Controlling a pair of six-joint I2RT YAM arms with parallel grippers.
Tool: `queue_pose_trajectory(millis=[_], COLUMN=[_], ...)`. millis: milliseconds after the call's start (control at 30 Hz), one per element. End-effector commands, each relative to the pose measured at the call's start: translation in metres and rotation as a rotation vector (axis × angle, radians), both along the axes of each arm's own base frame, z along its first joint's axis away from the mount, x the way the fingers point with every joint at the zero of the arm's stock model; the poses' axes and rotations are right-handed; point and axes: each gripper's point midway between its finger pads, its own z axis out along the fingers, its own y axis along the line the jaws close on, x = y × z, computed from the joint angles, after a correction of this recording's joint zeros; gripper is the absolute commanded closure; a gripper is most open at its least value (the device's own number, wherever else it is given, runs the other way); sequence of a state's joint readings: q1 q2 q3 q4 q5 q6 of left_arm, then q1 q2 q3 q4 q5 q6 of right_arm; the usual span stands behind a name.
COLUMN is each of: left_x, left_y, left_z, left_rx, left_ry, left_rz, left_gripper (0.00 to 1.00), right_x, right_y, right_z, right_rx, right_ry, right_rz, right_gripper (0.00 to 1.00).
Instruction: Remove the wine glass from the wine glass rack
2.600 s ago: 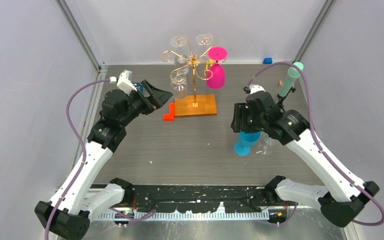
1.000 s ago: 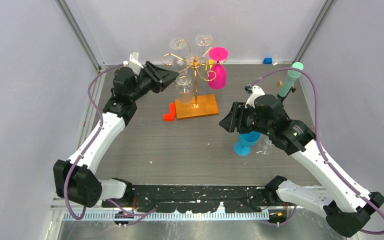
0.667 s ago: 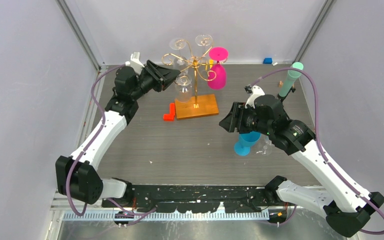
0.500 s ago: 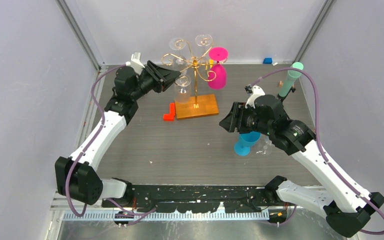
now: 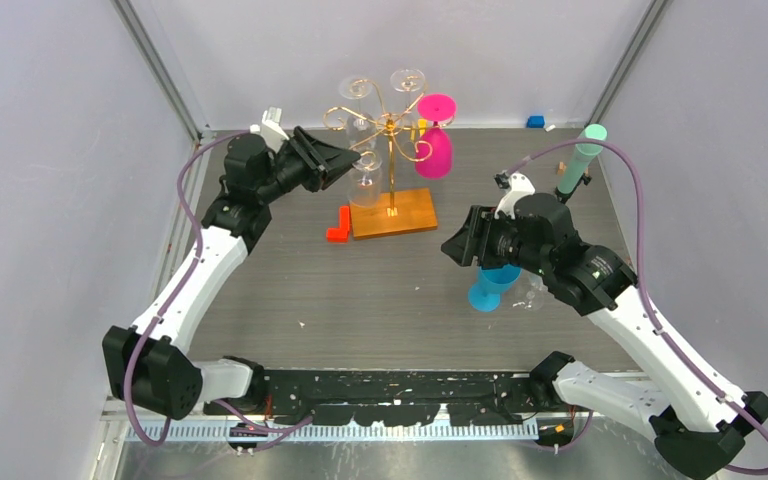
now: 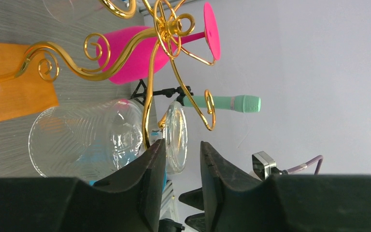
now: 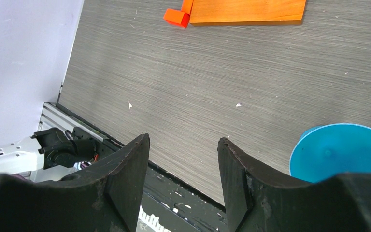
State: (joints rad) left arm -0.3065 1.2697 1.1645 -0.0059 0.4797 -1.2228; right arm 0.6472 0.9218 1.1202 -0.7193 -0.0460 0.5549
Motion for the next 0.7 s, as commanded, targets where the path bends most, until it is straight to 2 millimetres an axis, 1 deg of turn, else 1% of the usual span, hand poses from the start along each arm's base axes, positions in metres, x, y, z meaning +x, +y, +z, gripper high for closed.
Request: queue_pose_trajectory(millis=[0, 100, 200, 367, 400, 500, 567, 600, 667], left_x=[-0.007, -0.002, 0.002, 0.008, 0.009, 0.010, 0.009, 0.009, 0.007], left_y=[-0.007, -0.010, -0.012, -0.016, -0.017, -0.018, -0.016, -0.016, -0.014], left_z=[0.027, 0.031, 0.032, 0.021, 0.019, 0.018, 0.020, 0.022, 0.027], left_rx=[-0.046, -0.081, -0.086, -0.062, -0.063, -0.065, -0.066, -0.067, -0.069], left_ry=[-0.062, -0.064, -0.058, -0.021, -0.013, -0.009, -0.015, -0.020, -0.033], left_rz=[-0.050, -0.057, -0.055, -0.044, -0.047, -0.044, -0.035, -0.032, -0.027], left_gripper=[0.71, 0.74, 0.74, 0.74, 0.76, 0.87, 0.93, 0.98, 1.00], right_x=[0.002, 0.002, 0.002, 0.001, 0.001, 0.001, 0.000, 0.000, 0.000], right_y=[0.000, 0.000, 0.000, -0.001, -0.001, -0.002, -0.001, -0.001, -0.001], right_z=[0.016, 0.014, 0.013, 0.011, 0.011, 0.011, 0.011, 0.011, 0.011], right_rx=[0.041, 0.040, 0.041, 0.040, 0.040, 0.040, 0.040, 0.041, 0.042], right_ry=[-0.071, -0.065, -0.063, -0.065, -0.066, -0.064, -0.063, -0.064, -0.064], right_rz=[-0.008, -0.007, -0.007, -0.010, -0.012, -0.011, -0.009, -0.009, -0.007], right_gripper=[0.41, 0.41, 0.41, 0.41, 0.41, 0.41, 0.41, 0.41, 0.41])
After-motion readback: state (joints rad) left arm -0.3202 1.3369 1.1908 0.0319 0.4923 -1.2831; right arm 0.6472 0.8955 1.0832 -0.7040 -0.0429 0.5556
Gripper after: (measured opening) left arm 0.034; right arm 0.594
